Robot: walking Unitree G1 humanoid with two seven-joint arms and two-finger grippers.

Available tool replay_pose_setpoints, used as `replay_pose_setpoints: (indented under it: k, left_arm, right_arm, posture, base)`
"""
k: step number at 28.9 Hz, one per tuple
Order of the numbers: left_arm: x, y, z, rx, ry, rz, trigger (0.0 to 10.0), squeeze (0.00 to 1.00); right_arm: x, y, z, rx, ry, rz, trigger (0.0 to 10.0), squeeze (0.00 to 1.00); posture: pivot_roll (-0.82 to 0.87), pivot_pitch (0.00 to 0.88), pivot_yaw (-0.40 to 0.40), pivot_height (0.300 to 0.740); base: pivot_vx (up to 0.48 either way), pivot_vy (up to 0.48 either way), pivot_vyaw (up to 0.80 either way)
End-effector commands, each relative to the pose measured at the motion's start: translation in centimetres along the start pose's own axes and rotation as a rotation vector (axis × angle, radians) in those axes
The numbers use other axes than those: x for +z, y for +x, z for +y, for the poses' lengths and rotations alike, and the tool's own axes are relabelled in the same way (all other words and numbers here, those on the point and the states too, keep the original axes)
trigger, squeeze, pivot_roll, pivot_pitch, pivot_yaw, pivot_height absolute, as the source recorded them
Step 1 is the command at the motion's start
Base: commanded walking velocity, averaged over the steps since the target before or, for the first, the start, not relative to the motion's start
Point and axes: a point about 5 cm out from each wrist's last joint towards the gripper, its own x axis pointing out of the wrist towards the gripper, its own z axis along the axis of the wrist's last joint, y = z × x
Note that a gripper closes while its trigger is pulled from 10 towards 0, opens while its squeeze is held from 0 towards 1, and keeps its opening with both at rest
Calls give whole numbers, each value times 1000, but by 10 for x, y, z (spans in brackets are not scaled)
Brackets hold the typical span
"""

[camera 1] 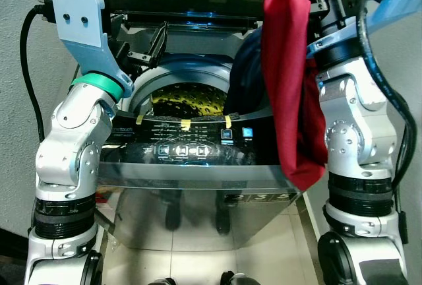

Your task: Clothes washing

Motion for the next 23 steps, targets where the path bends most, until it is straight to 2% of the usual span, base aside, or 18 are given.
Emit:
replay_pose_setpoints:
  k: [1, 2, 5, 7, 8, 9, 11, 12, 14, 16, 17, 18, 19, 20, 21, 22, 23]
  left_arm:
    - [3, -4, -5, -77, 6, -7, 10000, 0]
    - [7, -10, -9, -203, -41, 6, 10000, 0]
    - [12, -23, -17, -401, -92, 36, 10000, 0]
    - [11, -41, -40, -655, -162, 79, 10000, 0]
    - [11, -41, -40, -655, -162, 79, 10000, 0]
    - [11, -45, -52, -750, -208, 87, 10000, 0]
    - [11, -45, -52, -750, -208, 87, 10000, 0]
    - [13, -47, -65, -847, -278, 81, 10000, 0]
    - [13, -47, -65, -847, -278, 81, 10000, 0]
    - [12, -34, -96, -997, -378, 51, 10000, 0]
    - [12, -34, -96, -997, -378, 51, 10000, 0]
    - [6, -20, -104, -1003, -372, 43, 10000, 0]
    - [6, -20, -104, -1003, -372, 43, 10000, 0]
    - [-2, -2, -108, -954, -317, 38, 10000, 0]
    - [-10, 22, -101, -827, -248, 38, 10000, 0]
    - [-14, 37, -96, -743, -201, 39, 10000, 0]
    - [-14, 37, -96, -743, -201, 39, 10000, 0]
  right_arm:
    - [8, 4, 3, 33, -9, -41, 10000, 0]
    - [19, 10, 5, 104, 25, -71, 10000, 0]
    - [37, 22, 10, 205, 81, -128, 10000, 0]
    - [61, 38, 25, 400, 162, -201, 10000, 0]
    - [61, 38, 25, 400, 162, -201, 10000, 0]
    - [71, 45, 30, 465, 204, -236, 10000, 0]
    - [71, 45, 30, 465, 204, -236, 10000, 0]
    - [81, 54, 34, 515, 254, -272, 10000, 0]
    - [81, 54, 34, 515, 254, -272, 10000, 0]
    - [100, 72, 44, 590, 369, -333, 10000, 0]
    - [100, 72, 44, 590, 369, -333, 10000, 0]
    - [108, 76, 48, 621, 415, -358, 10000, 0]
    - [108, 76, 48, 621, 415, -358, 10000, 0]
    - [114, 77, 50, 638, 440, -375, 10000, 0]
    - [120, 76, 48, 636, 448, -391, 10000, 0]
    - [124, 75, 46, 632, 449, -400, 10000, 0]
    - [124, 75, 46, 632, 449, -400, 10000, 0]
  posture:
    - [2, 45, 14, 740]
    - [3, 48, 16, 740]
    - [4, 50, 21, 740]
    - [-1, 53, 21, 740]
    - [-1, 53, 21, 740]
    - [-3, 53, 19, 740]
    - [-3, 53, 19, 740]
    - [-6, 54, 14, 740]
    - [-6, 54, 14, 740]
    - [-20, 62, 6, 740]
    - [-20, 62, 6, 740]
    - [-29, 66, 10, 740]
    - [-29, 66, 10, 740]
    - [-39, 70, 12, 740]
    - [-46, 71, 15, 740]
    - [-49, 72, 16, 740]
    - [-49, 72, 16, 740]
  base:
    - [0, 0, 0]
    - [0, 0, 0]
    - [0, 0, 0]
    - [0, 0, 0]
    - [0, 0, 0]
    - [0, 0, 0]
    - [0, 0, 0]
    - [0, 0, 0]
    - [0, 0, 0]
    - [0, 0, 0]
    - [0, 0, 0]
    - [0, 0, 0]
    - [0, 0, 0]
    - [0, 0, 0]
    - [0, 0, 0]
    - [0, 0, 0]
    - [0, 0, 0]
